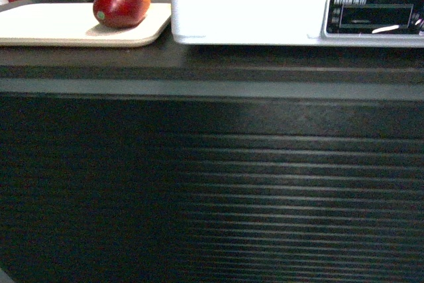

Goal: Place dark red mango on scale at checkout

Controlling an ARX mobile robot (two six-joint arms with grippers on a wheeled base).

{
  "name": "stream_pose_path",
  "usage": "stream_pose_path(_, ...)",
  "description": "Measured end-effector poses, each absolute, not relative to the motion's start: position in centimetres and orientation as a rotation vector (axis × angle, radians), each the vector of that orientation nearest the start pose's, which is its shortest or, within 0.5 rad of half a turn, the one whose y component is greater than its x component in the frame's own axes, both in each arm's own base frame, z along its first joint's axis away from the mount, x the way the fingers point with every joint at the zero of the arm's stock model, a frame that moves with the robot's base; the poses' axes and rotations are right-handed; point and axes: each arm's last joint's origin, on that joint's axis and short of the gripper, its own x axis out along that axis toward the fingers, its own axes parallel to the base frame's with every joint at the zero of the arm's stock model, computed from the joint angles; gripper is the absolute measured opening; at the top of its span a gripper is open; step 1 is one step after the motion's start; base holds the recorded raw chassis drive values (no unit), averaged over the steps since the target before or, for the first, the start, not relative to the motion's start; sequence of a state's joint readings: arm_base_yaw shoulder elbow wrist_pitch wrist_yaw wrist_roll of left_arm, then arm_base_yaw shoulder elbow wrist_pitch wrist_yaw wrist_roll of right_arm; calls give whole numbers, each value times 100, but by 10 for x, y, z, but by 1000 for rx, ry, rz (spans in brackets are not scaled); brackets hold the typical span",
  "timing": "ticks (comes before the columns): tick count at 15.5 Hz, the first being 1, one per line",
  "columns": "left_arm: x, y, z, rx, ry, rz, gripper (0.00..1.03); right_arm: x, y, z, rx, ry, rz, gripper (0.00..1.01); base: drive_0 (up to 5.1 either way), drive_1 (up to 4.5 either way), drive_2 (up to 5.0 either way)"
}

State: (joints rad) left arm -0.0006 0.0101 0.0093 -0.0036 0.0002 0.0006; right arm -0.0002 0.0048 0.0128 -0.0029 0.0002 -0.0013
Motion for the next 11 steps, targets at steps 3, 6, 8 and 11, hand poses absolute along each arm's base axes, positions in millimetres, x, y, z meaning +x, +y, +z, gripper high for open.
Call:
stream_pose_path(3,98,0,166,0,4,0,98,97,0,167,-1,-5,0,98,0,0,0)
stream_pose_path(6,98,0,166,1,4,-1,98,97,0,167,0,-5,-1,98,0,0,0)
stream_pose_path(8,98,0,166,1,0,-1,98,97,0,168,0,-9,-1,98,0,0,0)
stream_pose_path(11,98,0,166,1,1,-1,98,97,0,167,-1,-4,1,98,0,0,0)
